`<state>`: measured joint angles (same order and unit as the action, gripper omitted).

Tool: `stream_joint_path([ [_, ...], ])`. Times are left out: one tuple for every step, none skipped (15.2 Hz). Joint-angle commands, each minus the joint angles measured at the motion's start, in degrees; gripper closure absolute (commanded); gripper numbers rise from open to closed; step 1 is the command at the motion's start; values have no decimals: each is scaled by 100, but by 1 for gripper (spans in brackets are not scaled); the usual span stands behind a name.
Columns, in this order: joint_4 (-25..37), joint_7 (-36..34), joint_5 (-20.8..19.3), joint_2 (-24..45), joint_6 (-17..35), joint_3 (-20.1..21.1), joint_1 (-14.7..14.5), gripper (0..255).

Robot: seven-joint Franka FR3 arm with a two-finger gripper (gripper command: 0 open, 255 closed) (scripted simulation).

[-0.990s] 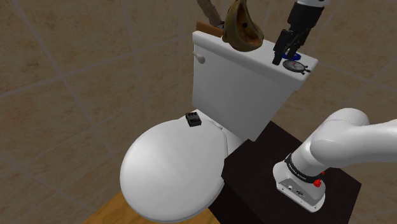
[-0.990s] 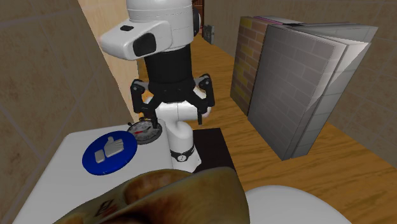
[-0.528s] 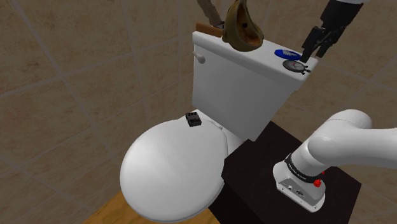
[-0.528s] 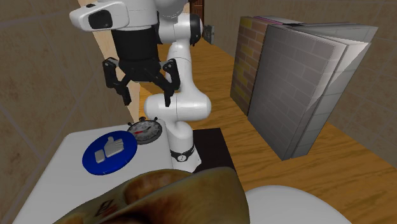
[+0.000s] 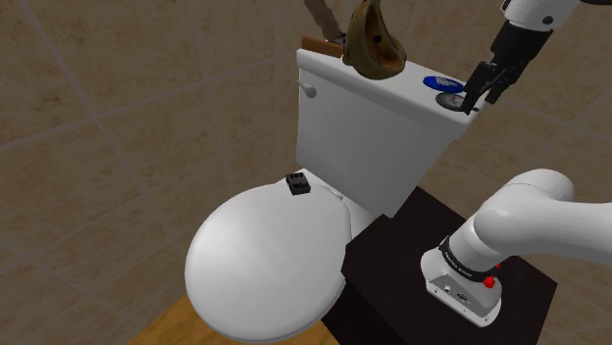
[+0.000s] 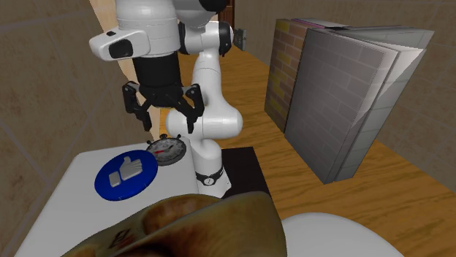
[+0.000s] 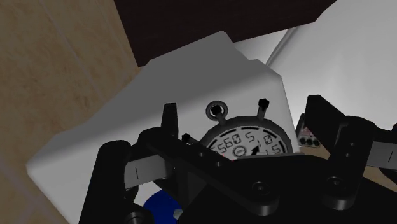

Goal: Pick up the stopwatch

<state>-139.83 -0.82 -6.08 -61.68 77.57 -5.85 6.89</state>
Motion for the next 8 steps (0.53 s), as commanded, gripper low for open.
stream_joint_path([
  [-103,-1,-9,-32,73,-10,3,0],
  [-121,-6,-5,-49,74,-4,4,255],
  [-115,-7,-4,-45,72,-4,3,255],
  [-123,-7,-4,-52,73,-3,4,255],
  [-124,-6,-6,-51,74,-5,4,255],
  [-124,-6,-5,-51,74,-5,4,255],
  [-124,-6,-5,-51,74,-5,4,255],
  [-123,-6,-6,-50,74,-5,4,255],
])
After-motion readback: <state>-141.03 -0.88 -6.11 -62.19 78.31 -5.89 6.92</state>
